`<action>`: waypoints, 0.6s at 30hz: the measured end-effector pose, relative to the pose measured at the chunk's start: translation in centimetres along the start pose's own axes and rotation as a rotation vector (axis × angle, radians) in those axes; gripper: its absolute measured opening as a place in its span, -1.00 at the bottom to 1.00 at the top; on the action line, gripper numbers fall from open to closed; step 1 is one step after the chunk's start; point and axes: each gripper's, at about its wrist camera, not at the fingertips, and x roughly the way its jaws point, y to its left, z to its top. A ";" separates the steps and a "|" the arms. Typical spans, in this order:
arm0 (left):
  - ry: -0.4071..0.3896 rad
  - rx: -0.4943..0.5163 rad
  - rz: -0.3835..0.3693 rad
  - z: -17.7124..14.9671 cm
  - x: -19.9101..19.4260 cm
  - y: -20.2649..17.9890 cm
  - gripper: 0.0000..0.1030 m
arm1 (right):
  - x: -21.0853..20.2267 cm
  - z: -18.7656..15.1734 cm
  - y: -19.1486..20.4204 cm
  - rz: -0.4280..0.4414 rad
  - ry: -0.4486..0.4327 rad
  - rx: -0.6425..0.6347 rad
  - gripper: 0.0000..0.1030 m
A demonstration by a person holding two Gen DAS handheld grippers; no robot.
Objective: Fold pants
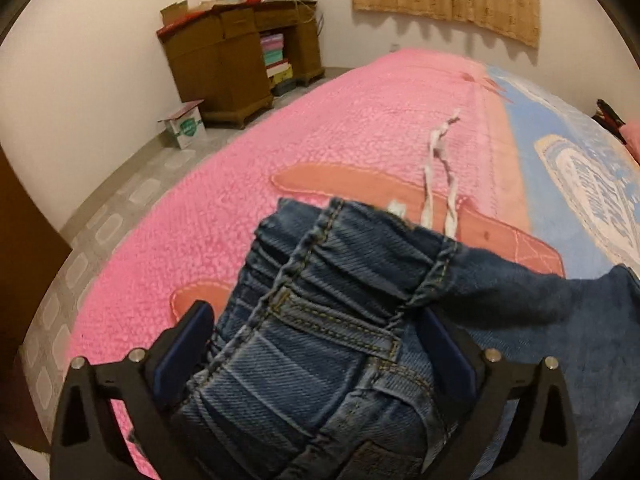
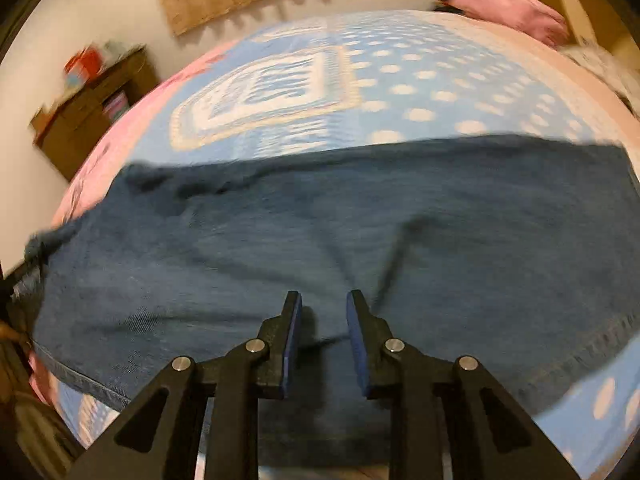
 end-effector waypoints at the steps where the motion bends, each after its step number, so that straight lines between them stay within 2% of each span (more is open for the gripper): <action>1: -0.013 0.014 0.019 0.0 -0.2 -0.4 1.00 | -0.8 0.4 -0.5 -0.021 -0.031 0.033 -0.52; 3: -0.046 0.050 0.046 -0.2 -0.9 -1.3 0.99 | -1.7 1.9 0.2 -0.026 -0.098 0.010 -0.49; 5: -0.085 0.100 0.045 -0.5 -1.7 -2.5 0.98 | -1.2 3.7 2.2 0.007 -0.110 -0.088 -0.49; 7: -0.087 0.148 0.068 -0.7 -1.7 -3.6 0.99 | 1.0 6.0 4.8 -0.019 -0.070 -0.222 -0.48; 8: -0.075 0.164 0.082 -0.8 -1.4 -3.7 1.00 | 3.3 7.2 5.7 -0.037 -0.016 -0.291 -0.48; 9: -0.063 0.162 0.081 -0.8 -1.1 -3.7 1.00 | 5.0 7.8 5.6 -0.039 0.033 -0.304 -0.48; 10: -0.048 0.140 0.060 -0.6 -0.8 -3.2 1.00 | 7.3 8.9 4.7 -0.017 0.106 -0.277 -0.48; 12: -0.018 0.083 0.025 -0.5 -0.3 -2.1 1.00 | 8.0 11.2 1.5 0.052 0.066 -0.174 -0.49; 13: -0.002 0.056 0.011 -0.4 0.0 -1.6 1.00 | 8.2 12.4 -0.5 0.039 0.057 -0.119 -0.58; 14: 0.006 0.042 0.005 -0.5 0.2 -1.4 1.00 | 8.3 13.2 -2.3 0.065 0.056 -0.047 -1.00; 15: 0.006 0.041 0.007 -0.5 0.3 -1.5 1.00 | 8.0 14.0 -4.9 0.058 0.052 0.069 -1.00; 16: -0.002 0.058 0.024 -0.5 0.2 -1.8 1.00 | 7.3 14.4 -7.2 0.004 0.035 0.157 -0.98; 18: -0.021 0.091 0.056 -0.7 0.1 -1.6 1.00 | 4.4 13.8 -11.1 0.015 -0.049 0.249 -0.95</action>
